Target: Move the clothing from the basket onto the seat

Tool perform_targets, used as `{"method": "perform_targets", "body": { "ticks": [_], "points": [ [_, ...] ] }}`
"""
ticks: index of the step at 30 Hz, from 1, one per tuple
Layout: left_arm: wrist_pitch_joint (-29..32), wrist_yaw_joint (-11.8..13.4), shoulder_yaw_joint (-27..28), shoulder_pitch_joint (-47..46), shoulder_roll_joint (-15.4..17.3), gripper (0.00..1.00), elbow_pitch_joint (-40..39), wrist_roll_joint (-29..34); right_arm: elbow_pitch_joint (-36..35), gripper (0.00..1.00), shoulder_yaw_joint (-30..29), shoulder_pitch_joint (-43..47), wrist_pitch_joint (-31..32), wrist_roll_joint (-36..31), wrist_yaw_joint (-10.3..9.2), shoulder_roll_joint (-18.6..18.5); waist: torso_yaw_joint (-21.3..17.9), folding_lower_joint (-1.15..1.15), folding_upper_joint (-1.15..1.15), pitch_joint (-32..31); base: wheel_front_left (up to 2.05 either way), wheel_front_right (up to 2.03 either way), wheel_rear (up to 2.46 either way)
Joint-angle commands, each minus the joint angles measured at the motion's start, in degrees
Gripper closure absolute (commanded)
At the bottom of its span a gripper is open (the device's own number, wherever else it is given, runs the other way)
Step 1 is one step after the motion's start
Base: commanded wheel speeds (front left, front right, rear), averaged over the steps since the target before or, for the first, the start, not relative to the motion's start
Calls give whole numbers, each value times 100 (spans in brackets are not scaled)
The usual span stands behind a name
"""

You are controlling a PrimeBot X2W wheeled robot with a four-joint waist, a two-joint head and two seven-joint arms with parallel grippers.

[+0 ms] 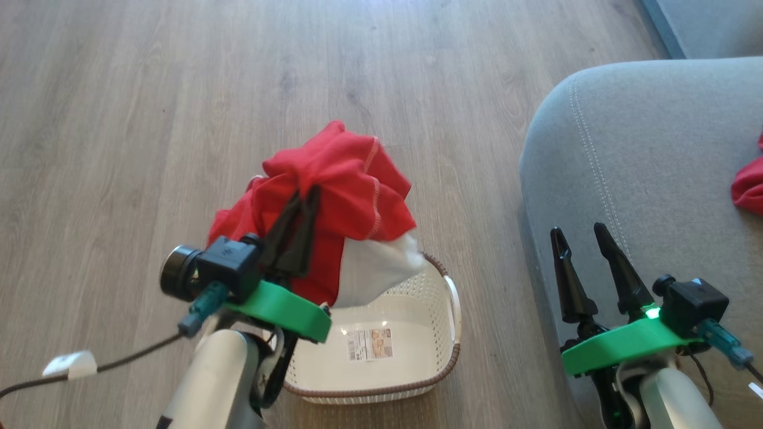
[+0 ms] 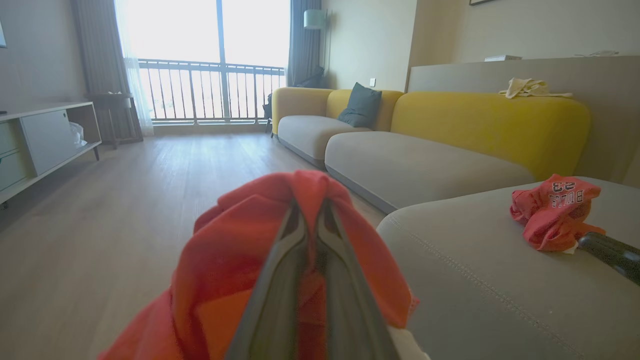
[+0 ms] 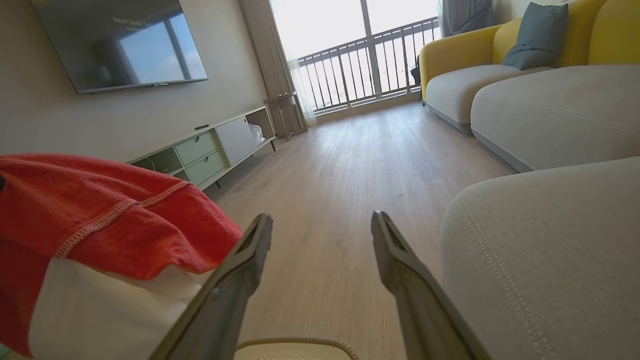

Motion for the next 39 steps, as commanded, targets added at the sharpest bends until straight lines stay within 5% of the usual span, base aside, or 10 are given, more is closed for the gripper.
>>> {"method": "perform_targets", "body": {
  "ticks": [1,19,39],
  "points": [
    [-73,-136,81,-148,55,100,-541,82,-180,0,105,-100,-28,-43,-1,34,50,1,0,-45,0,0,0],
    [-73,-433,-373,-215,54,100,-2414,192,-12,0,24,-41,-28,-90,-1,76,70,1,0,-111,0,0,0],
    [-73,-464,-468,-150,53,100,-2587,198,65,0,14,-72,-28,-96,-1,95,18,1,0,-99,0,0,0]
  ]
}}
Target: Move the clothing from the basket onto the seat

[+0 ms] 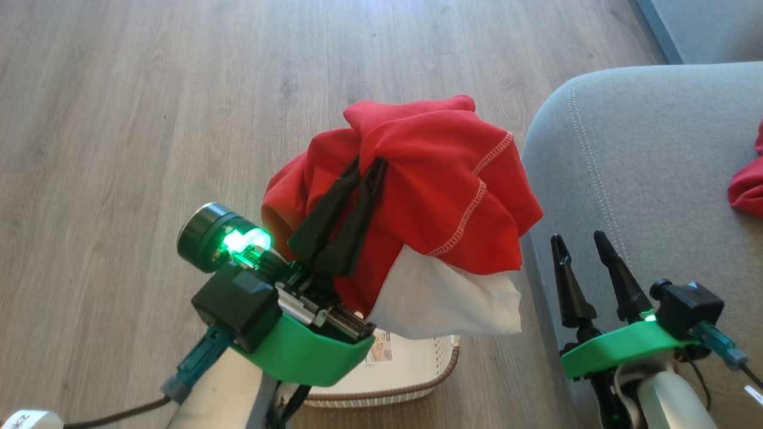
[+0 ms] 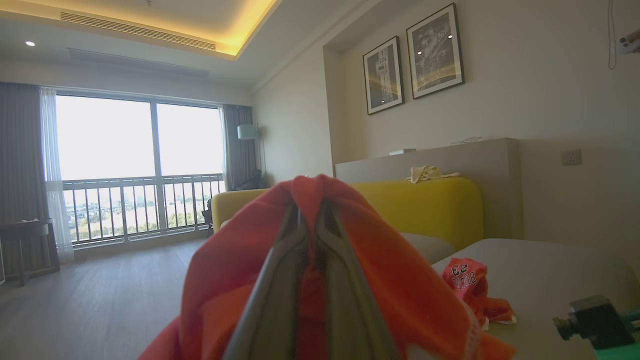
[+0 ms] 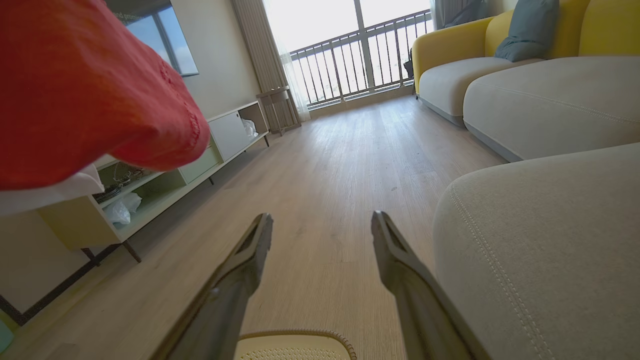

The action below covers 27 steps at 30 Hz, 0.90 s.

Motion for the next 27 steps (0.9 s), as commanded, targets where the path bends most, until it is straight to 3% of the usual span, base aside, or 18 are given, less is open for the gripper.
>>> {"method": "perform_targets", "body": {
  "ticks": [1,11,18,27],
  "points": [
    [-53,-29,177,-264,38,100,-168,-18,-168,0,107,-105,-29,-39,-1,25,1,0,0,0,0,0,0],
    [-53,-46,192,-211,38,100,-16,14,-347,0,93,-48,-29,-31,-1,-132,-61,0,0,17,0,0,0],
    [-53,7,221,-222,38,100,95,33,-908,0,438,34,-29,-250,-1,-850,-146,0,0,45,0,0,0],
    [-53,33,235,-184,38,100,148,32,-2033,0,1342,116,-29,154,-1,-1817,-202,0,0,21,0,0,0]
  ]
}}
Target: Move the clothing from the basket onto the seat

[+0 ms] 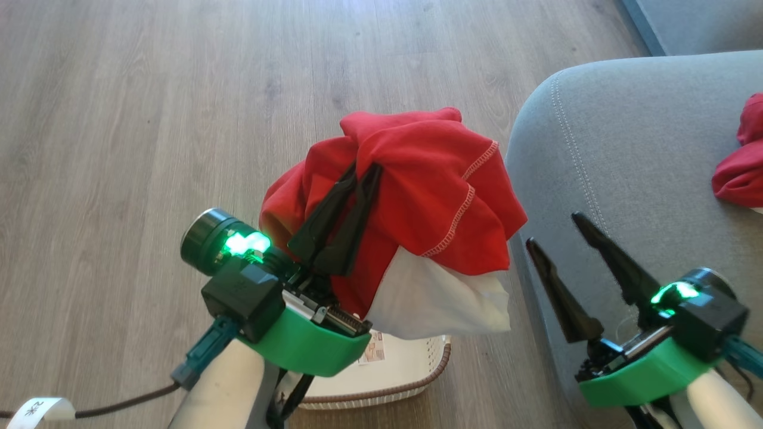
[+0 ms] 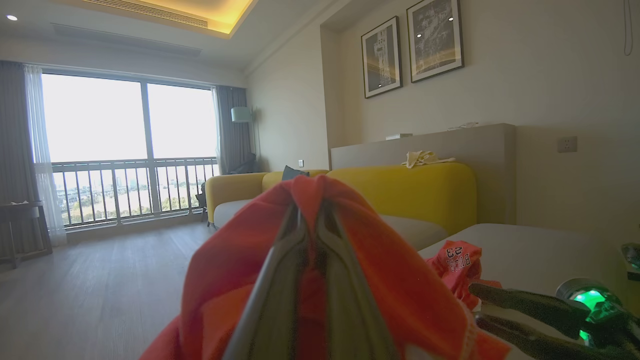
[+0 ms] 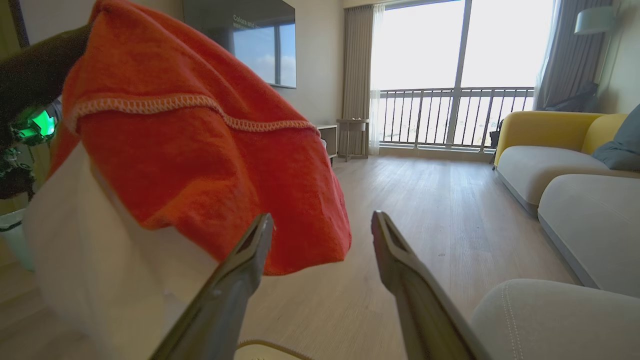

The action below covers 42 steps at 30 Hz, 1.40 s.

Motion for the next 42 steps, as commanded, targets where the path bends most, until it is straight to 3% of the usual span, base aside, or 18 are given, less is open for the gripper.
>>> {"method": "perform_targets", "body": {
  "ticks": [1,7,17,31,42],
  "points": [
    [-53,25,205,-182,37,100,-180,33,-350,0,38,-30,-29,61,-1,-162,-12,0,0,-6,0,0,0],
    [-53,18,233,-143,37,100,-165,62,-849,0,154,135,-29,152,-1,-332,-42,0,0,-20,0,0,0],
    [-53,3,194,-144,37,100,-144,105,-1281,0,1136,81,-29,607,-1,-846,-82,0,0,16,0,0,0],
    [-53,-10,75,-237,37,100,-122,168,-1066,0,950,-42,-29,268,-1,-534,27,0,0,103,0,0,0],
    [-54,-13,-86,-310,37,100,-198,180,-757,0,1383,-332,-29,-11,-1,-536,101,0,0,141,0,0,0]
  ]
}}
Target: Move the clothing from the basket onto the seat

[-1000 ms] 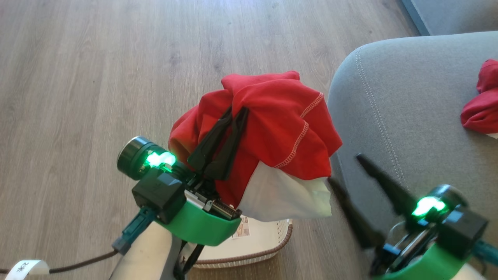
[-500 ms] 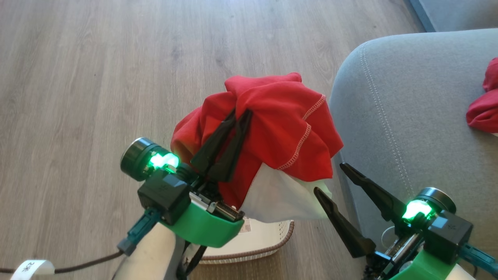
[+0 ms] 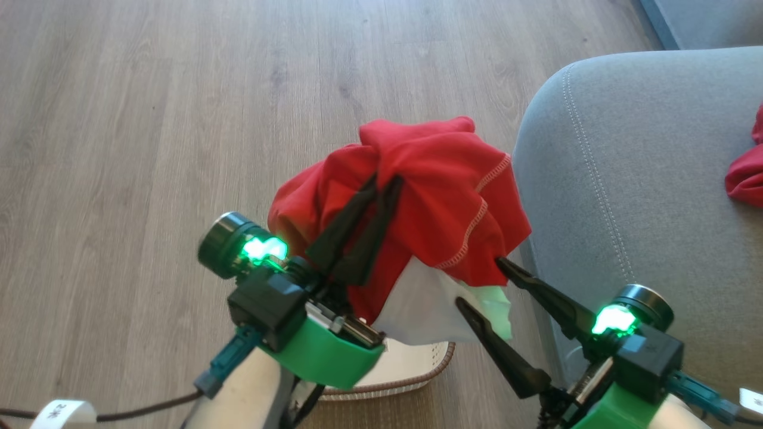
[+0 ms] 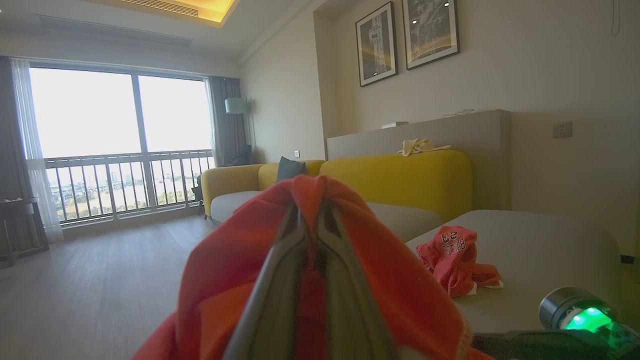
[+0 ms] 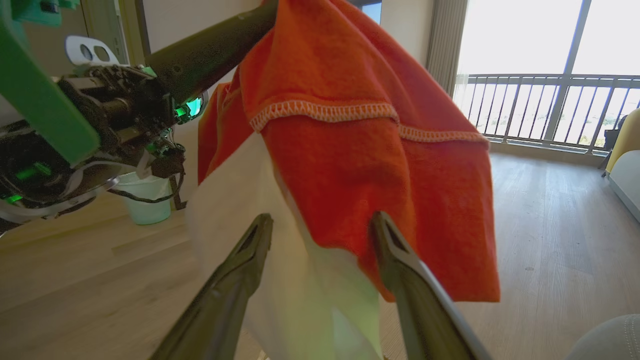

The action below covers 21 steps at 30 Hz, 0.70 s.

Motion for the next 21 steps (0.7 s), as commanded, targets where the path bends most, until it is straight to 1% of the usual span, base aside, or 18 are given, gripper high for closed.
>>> {"method": "perform_targets", "body": {
  "ticks": [1,6,21],
  "points": [
    [-54,-6,82,-327,33,100,-249,-13,-99,0,107,-239,-29,-58,-1,-17,11,0,0,11,0,0,0],
    [-54,18,-99,-378,33,100,-277,-36,23,0,279,-387,-29,-150,-1,97,42,0,0,18,0,0,0],
    [-54,31,-463,-447,33,100,-306,-95,293,0,542,-755,-29,-246,-1,341,113,0,0,38,0,0,0]
  ]
}}
